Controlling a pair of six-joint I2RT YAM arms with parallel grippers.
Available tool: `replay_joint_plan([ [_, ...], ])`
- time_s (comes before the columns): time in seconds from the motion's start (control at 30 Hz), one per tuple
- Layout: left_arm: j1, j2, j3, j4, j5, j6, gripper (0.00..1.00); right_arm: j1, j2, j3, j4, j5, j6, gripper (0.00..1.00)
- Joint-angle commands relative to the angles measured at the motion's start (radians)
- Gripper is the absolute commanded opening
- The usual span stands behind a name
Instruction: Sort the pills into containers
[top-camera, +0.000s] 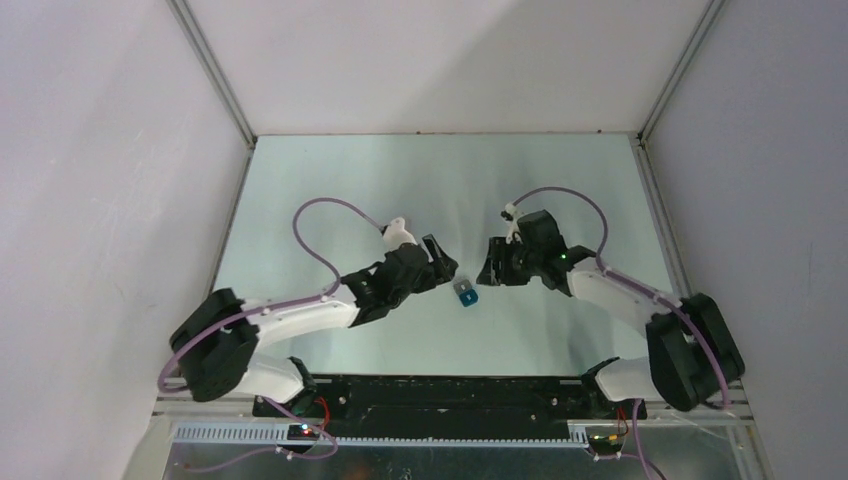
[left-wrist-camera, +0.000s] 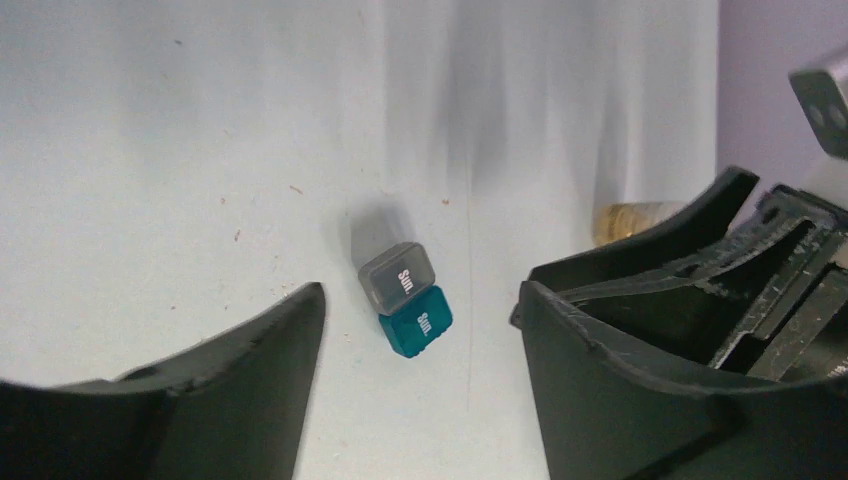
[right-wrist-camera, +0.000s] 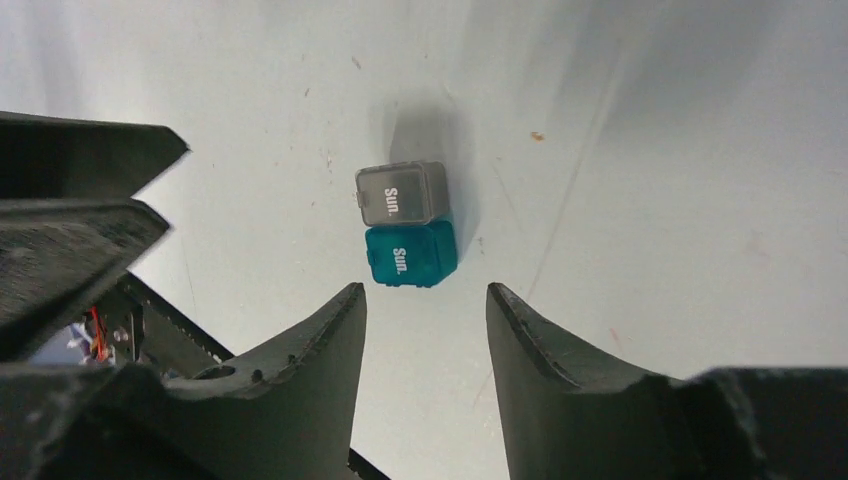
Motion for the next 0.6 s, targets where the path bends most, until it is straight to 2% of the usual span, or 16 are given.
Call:
replay_joint_plan([
  [0.0, -0.005, -0.134, 0.012, -0.092, -0.149, 0.135, 0.82, -0.015, -0.149, 0.033, -0.088, 0.171, 0.029, 0.54],
  [0.07, -0.004, -0.195, -0.003, -0.132, -0.184, 0.180, 0.95, -0.021, -0.247, 0.033, -0.128, 0.260, 0.039, 0.56],
  [0.13, -0.002, -0.258, -0.007, -0.198, -0.222, 0.200, 0.97, -0.026, -0.333, 0.033, -0.174, 0.366, 0.052, 0.58],
  [0.37, -0.003, -0.512, -0.023, -0.387, -0.279, 0.342, 0.99, -0.034, -0.663, 0.034, -0.311, 0.740, 0.101, 0.68],
  [0.57, -0.004, -0.832, -0.030, -0.604, -0.491, 0.372, 0.99, -0.044, -0.927, 0.149, -0.525, 0.954, 0.128, 0.68],
])
